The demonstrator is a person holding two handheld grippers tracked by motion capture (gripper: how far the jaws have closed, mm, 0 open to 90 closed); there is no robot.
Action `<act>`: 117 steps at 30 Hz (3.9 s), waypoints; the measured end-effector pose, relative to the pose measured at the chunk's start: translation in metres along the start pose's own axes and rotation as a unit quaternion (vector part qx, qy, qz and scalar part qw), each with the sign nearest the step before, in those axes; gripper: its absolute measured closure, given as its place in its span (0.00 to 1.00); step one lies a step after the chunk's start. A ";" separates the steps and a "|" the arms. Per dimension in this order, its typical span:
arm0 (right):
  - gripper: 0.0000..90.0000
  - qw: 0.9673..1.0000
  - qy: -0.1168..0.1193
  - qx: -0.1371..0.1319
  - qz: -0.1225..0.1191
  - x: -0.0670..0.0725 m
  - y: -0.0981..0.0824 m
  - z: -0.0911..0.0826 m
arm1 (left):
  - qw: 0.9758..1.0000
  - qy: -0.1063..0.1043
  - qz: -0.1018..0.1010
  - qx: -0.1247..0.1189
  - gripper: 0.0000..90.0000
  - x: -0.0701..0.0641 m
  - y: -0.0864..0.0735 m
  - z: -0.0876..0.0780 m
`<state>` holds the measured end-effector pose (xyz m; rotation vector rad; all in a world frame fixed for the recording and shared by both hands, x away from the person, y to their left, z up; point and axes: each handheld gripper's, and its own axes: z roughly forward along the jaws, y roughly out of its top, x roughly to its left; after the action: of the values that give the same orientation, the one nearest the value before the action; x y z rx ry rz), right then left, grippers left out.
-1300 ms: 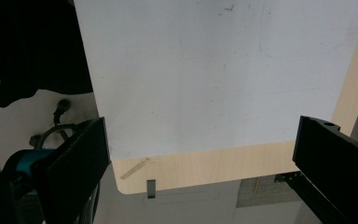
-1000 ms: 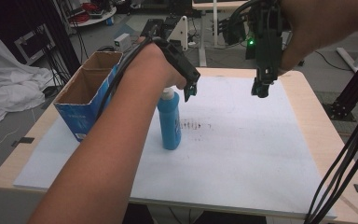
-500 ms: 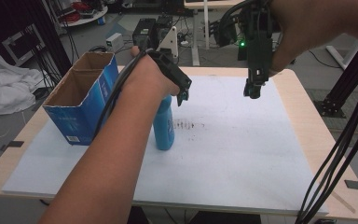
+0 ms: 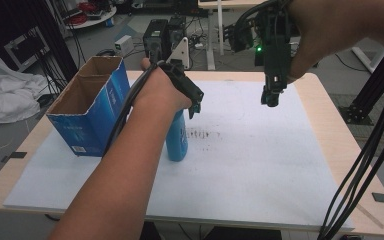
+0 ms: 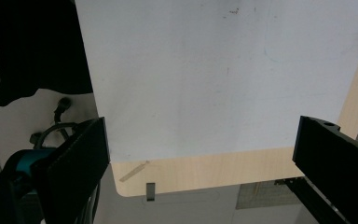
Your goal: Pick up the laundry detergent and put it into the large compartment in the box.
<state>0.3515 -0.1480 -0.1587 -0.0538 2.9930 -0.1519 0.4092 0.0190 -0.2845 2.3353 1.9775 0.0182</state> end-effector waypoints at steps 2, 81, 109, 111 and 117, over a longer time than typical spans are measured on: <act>0.03 1.000 -0.001 -0.001 0.002 0.000 0.000 0.000 | 1.000 0.000 -0.003 -0.002 0.04 0.000 0.000 0.001; 0.03 1.000 -0.010 -0.010 0.005 -0.004 -0.001 0.002 | 1.000 0.021 -0.001 0.007 0.36 -0.003 0.003 0.011; 0.03 1.000 -0.009 -0.012 0.007 -0.005 -0.003 0.006 | 0.999 0.012 0.039 0.005 0.42 0.013 -0.009 -0.024; 0.03 1.000 -0.009 -0.011 0.008 -0.004 -0.002 0.006 | 0.999 0.012 0.040 0.003 0.42 0.018 -0.011 -0.036; 0.03 1.000 -0.010 -0.013 0.004 -0.005 0.001 0.005 | 0.998 0.035 0.048 0.007 0.42 0.025 -0.013 -0.060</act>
<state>0.3568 -0.1472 -0.1631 -0.0467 2.9756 -0.1108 0.3970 0.0488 -0.2269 2.4688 1.8982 0.0939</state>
